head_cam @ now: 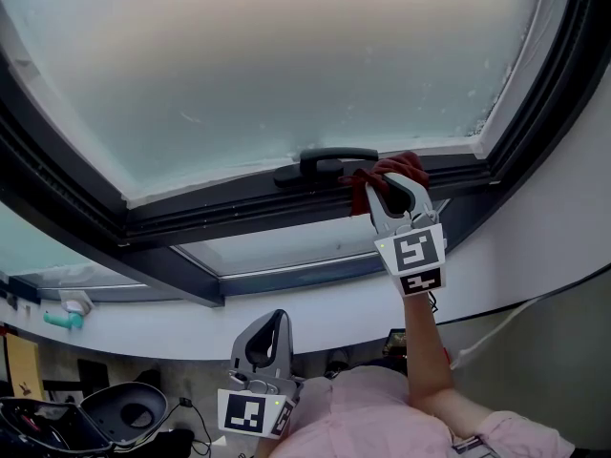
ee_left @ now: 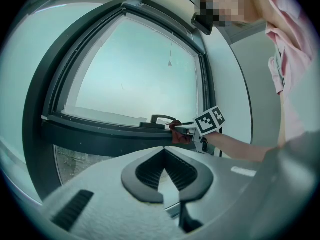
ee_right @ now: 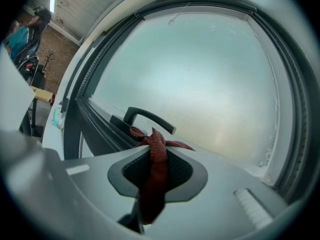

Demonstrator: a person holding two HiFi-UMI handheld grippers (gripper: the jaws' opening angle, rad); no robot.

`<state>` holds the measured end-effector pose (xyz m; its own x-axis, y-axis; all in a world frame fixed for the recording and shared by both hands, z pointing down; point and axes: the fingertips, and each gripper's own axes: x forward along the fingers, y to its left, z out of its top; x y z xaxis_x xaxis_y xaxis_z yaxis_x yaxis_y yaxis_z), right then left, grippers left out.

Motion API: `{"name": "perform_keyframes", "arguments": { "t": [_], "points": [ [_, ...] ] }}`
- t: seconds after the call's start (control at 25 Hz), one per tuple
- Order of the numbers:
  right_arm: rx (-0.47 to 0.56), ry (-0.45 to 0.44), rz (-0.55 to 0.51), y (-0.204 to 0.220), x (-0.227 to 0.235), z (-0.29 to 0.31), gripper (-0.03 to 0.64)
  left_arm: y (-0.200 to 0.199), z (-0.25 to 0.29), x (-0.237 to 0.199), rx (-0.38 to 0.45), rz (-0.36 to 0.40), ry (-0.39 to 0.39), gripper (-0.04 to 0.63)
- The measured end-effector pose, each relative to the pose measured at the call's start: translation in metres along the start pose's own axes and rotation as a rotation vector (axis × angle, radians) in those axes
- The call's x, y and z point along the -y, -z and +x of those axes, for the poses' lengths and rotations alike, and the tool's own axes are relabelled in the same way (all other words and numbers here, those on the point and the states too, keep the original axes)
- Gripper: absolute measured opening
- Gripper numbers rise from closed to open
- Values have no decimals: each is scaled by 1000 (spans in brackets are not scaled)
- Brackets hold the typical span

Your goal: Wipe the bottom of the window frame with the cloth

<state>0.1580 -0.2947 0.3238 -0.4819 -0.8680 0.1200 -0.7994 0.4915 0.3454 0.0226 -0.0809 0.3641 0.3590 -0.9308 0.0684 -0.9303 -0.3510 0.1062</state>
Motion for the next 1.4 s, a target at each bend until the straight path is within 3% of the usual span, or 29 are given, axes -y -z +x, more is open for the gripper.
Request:
{"name": "perform_keyframes", "arguments": {
  "t": [1.4],
  "points": [
    [-12,60,32,17,42,-13,66,2,3,11,7,-10,-15,-3]
  ]
}}
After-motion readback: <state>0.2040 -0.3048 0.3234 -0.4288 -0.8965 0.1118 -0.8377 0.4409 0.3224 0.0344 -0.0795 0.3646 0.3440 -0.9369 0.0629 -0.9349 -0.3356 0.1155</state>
